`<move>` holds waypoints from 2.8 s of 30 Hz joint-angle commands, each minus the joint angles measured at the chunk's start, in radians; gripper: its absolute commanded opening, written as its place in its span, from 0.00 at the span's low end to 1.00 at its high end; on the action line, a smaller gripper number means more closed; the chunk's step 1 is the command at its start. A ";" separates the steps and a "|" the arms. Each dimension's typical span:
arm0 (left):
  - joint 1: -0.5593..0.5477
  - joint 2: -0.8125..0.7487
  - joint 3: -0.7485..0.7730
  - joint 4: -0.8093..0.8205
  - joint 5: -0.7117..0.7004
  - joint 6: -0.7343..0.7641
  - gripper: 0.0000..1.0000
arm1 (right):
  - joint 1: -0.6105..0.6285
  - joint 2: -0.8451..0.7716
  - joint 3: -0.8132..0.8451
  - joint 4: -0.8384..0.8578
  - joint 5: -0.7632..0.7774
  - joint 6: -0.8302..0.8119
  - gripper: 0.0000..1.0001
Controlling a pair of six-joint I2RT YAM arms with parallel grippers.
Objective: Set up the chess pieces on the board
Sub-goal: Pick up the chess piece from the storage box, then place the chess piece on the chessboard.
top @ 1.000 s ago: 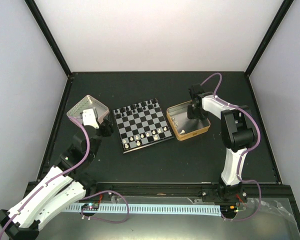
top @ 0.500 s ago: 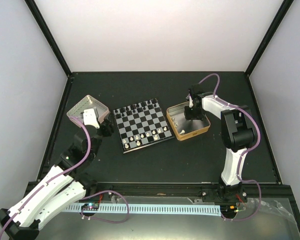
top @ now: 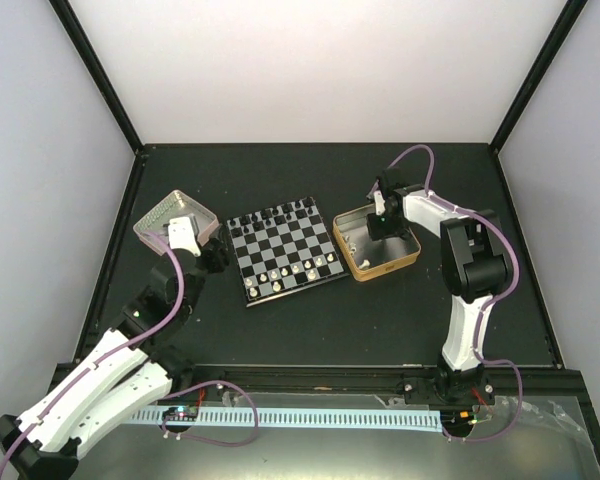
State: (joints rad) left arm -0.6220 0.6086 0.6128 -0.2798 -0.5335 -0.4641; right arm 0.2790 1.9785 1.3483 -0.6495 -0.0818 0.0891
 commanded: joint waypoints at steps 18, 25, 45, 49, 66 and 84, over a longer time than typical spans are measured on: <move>0.009 0.013 0.021 0.023 0.017 0.010 0.67 | 0.036 -0.032 0.003 -0.049 -0.047 -0.048 0.33; 0.010 0.008 0.021 0.019 0.017 0.011 0.67 | 0.056 -0.001 0.021 -0.071 0.046 -0.037 0.23; 0.011 0.196 0.145 0.107 0.544 0.048 0.75 | 0.087 -0.478 -0.273 0.325 -0.234 -0.014 0.08; 0.013 0.313 0.234 0.078 0.738 0.019 0.76 | 0.136 -0.567 -0.310 0.372 -0.410 -0.041 0.08; 0.048 0.471 0.312 0.110 1.079 -0.192 0.59 | 0.336 -0.649 -0.317 0.416 -0.713 -0.096 0.09; 0.079 0.590 0.335 0.067 1.223 -0.243 0.12 | 0.358 -0.652 -0.316 0.392 -0.709 -0.125 0.09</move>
State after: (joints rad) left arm -0.5507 1.1980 0.9012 -0.2035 0.6453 -0.7013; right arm 0.6285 1.3506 1.0130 -0.2703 -0.7696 -0.0185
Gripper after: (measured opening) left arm 0.180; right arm 0.147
